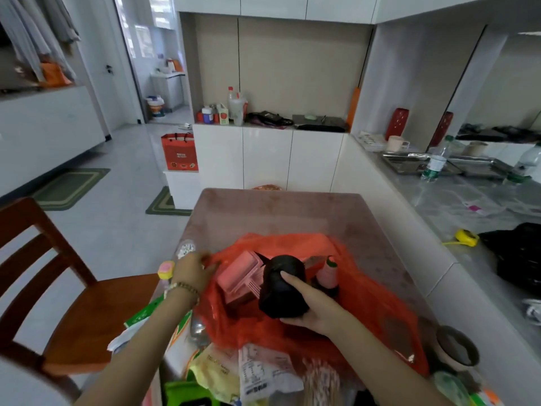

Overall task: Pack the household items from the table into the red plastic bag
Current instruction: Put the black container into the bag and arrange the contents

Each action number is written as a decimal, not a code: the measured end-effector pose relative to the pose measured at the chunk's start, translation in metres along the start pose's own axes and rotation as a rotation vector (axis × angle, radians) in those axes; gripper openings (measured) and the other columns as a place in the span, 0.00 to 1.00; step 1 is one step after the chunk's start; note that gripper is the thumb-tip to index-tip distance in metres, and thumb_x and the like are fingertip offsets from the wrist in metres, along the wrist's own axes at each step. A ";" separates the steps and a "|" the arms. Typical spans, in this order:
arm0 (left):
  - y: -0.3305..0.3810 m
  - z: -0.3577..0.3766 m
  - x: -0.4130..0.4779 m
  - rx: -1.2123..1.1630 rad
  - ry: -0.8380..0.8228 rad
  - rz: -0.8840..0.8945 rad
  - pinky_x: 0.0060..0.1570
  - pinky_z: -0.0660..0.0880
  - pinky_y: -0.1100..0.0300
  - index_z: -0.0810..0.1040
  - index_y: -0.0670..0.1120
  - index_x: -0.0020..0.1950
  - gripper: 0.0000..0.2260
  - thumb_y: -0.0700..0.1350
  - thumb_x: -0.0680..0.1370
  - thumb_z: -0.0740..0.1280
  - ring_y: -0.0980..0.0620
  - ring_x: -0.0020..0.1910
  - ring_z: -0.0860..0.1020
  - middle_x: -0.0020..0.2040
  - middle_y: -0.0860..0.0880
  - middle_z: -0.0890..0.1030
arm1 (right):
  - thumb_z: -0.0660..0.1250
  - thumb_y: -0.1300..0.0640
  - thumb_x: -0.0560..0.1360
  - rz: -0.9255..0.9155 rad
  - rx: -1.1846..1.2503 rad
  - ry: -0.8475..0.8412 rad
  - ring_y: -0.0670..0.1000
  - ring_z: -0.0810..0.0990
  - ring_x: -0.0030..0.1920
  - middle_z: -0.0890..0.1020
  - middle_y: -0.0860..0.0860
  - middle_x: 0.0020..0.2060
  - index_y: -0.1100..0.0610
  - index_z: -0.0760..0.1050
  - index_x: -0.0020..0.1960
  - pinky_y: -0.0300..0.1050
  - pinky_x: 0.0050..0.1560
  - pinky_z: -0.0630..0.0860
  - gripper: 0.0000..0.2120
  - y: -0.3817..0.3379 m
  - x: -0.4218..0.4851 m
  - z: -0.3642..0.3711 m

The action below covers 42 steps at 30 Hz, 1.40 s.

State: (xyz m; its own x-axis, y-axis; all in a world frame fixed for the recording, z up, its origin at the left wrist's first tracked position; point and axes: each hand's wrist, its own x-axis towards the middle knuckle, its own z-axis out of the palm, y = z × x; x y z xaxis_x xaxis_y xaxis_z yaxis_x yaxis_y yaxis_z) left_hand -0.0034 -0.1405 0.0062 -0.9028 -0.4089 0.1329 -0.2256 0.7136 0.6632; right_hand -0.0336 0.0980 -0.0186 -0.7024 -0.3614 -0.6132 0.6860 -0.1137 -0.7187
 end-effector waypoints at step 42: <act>0.258 0.357 -0.119 -0.004 -0.999 0.500 0.63 0.71 0.54 0.68 0.50 0.64 0.37 0.56 0.59 0.77 0.49 0.61 0.73 0.63 0.48 0.73 | 0.77 0.57 0.67 -0.093 -0.428 0.667 0.43 0.76 0.49 0.75 0.52 0.58 0.56 0.67 0.61 0.30 0.45 0.74 0.27 0.103 -0.117 -0.376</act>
State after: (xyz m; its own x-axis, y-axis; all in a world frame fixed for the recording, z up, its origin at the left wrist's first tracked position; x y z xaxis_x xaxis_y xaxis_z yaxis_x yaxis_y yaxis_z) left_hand -0.0848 0.2954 -0.1017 -0.7806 0.5659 -0.2654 0.2447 0.6674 0.7034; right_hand 0.0479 0.4765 -0.1434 -0.8116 0.2774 -0.5141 0.5814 0.2984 -0.7569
